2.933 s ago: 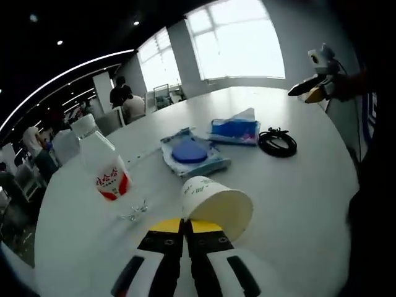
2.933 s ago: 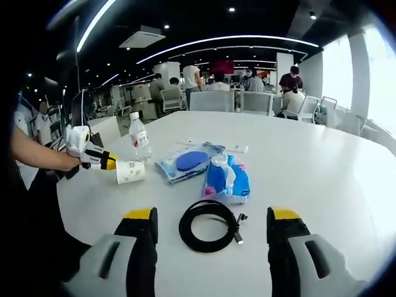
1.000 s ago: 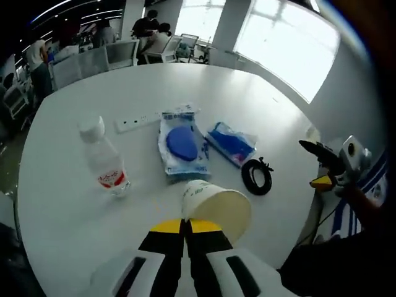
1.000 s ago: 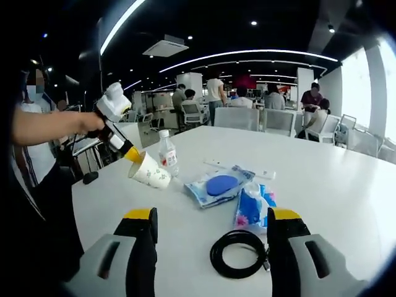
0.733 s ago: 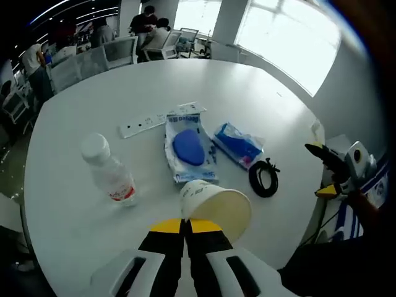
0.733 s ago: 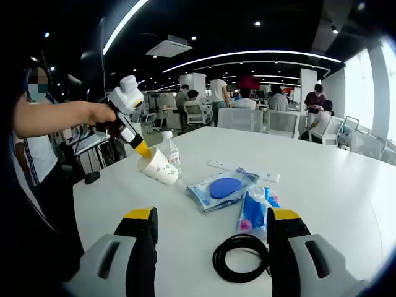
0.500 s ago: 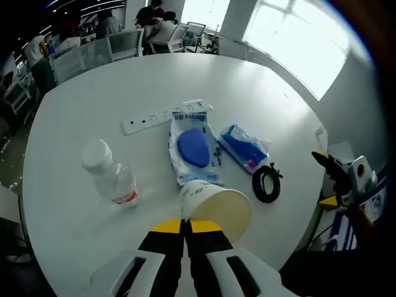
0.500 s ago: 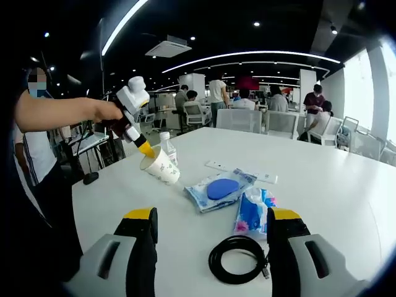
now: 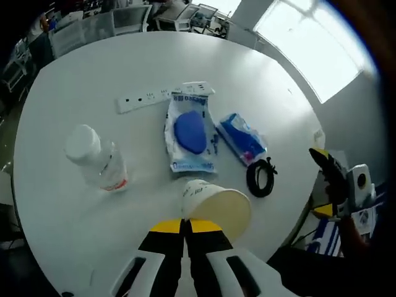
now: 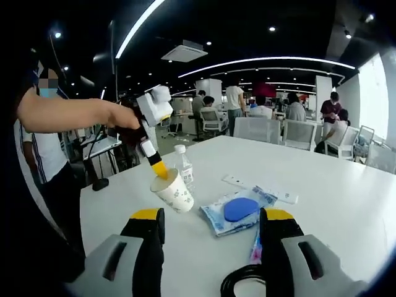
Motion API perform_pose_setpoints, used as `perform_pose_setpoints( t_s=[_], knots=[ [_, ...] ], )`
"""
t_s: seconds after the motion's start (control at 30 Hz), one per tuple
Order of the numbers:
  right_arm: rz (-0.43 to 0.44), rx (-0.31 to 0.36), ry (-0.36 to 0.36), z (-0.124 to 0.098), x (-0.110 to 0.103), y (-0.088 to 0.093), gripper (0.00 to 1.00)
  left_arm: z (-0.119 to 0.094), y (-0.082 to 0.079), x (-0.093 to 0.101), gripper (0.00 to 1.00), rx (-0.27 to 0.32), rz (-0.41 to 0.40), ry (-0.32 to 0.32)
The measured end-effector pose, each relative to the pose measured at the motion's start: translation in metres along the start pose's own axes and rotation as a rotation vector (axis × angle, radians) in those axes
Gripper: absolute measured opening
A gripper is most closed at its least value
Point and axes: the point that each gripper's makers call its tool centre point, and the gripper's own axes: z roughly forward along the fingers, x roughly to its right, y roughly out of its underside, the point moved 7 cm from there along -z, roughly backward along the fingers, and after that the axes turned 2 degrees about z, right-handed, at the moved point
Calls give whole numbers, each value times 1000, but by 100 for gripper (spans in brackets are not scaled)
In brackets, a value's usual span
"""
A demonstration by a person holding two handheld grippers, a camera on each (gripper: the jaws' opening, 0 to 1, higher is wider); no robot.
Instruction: Arrange the tabletop items into an orderly group along one side of the table until the central work area is clear of visible clutter.
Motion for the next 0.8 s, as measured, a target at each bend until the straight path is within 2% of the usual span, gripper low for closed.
perform_pose_setpoints(
  t_s=[0.37, 0.57, 0.8],
  knots=[
    [-25, -8, -79, 43, -36, -18, 35, 2, -1, 14, 0, 3, -15, 21],
    [-35, -21, -95, 65, -42, -23, 30, 2, 0, 22, 0, -5, -14, 33],
    [-50, -52, -105, 80, -49, -20, 25, 2, 1, 24, 0, -12, -10, 38]
  ],
)
